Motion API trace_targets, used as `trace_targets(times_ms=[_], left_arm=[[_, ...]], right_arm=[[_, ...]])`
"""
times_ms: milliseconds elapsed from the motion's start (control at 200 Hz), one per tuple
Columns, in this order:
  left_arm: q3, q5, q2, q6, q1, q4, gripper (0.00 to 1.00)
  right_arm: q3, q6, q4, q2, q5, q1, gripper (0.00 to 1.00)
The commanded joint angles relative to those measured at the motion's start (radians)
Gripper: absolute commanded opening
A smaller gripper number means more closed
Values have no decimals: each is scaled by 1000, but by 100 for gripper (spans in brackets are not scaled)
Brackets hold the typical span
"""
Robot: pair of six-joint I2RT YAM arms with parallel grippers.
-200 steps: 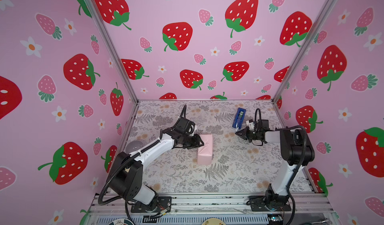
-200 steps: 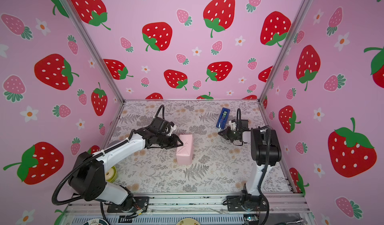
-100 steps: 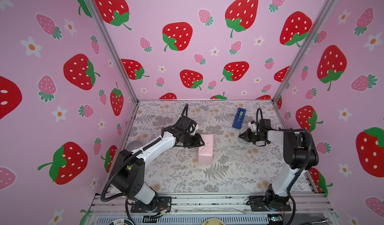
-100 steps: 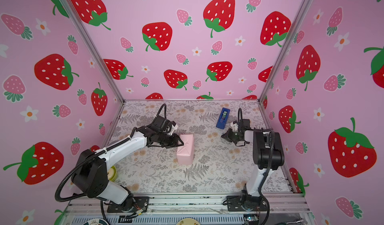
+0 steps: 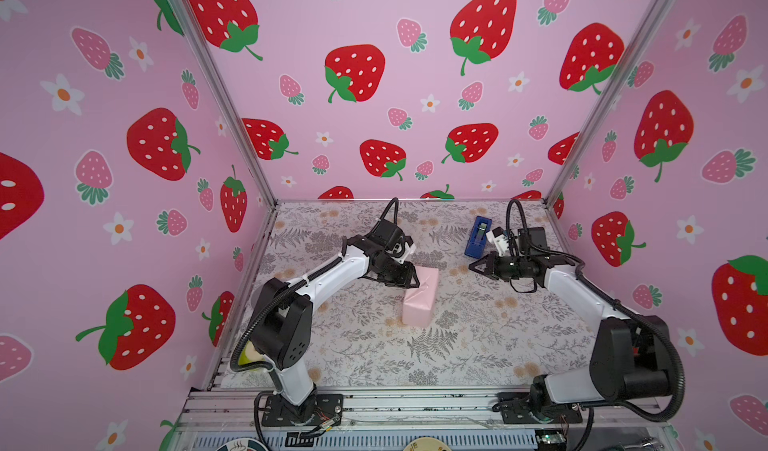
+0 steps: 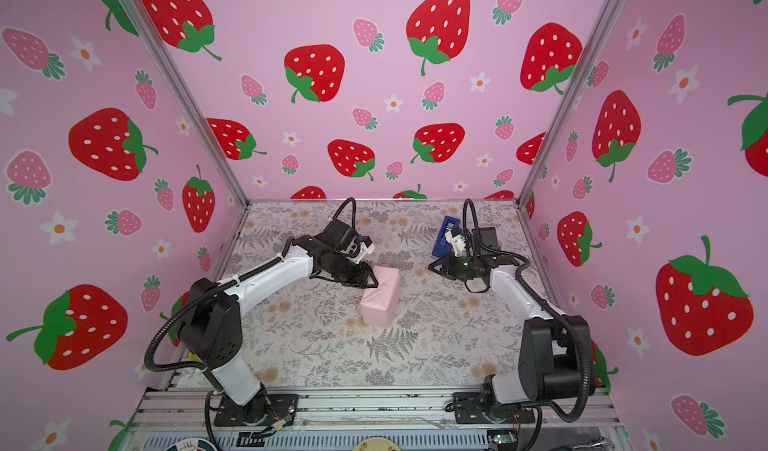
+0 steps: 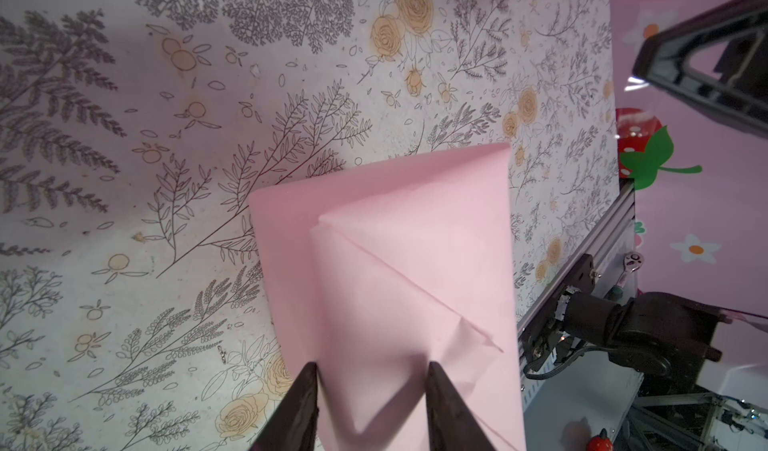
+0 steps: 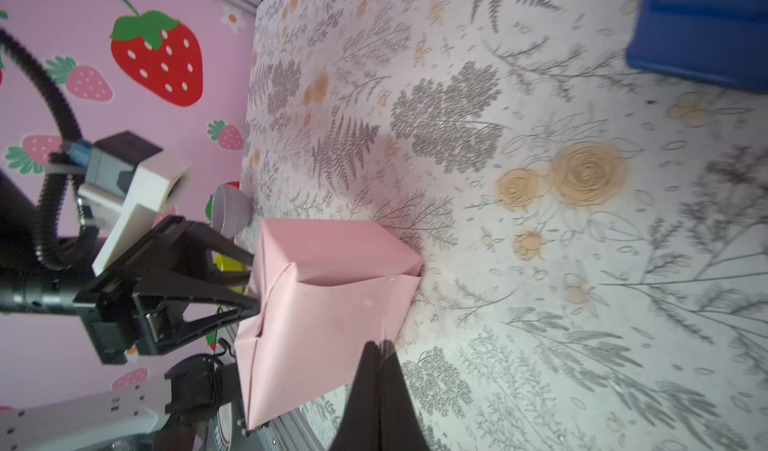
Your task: Wrap the gift box in paper
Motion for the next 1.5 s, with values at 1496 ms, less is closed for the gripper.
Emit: trace_targets(times_ms=[1496], left_arm=[[111,-29,157,365,-148,-177,43]], right_arm=[[-153,49,75,-227,-59,347,0]])
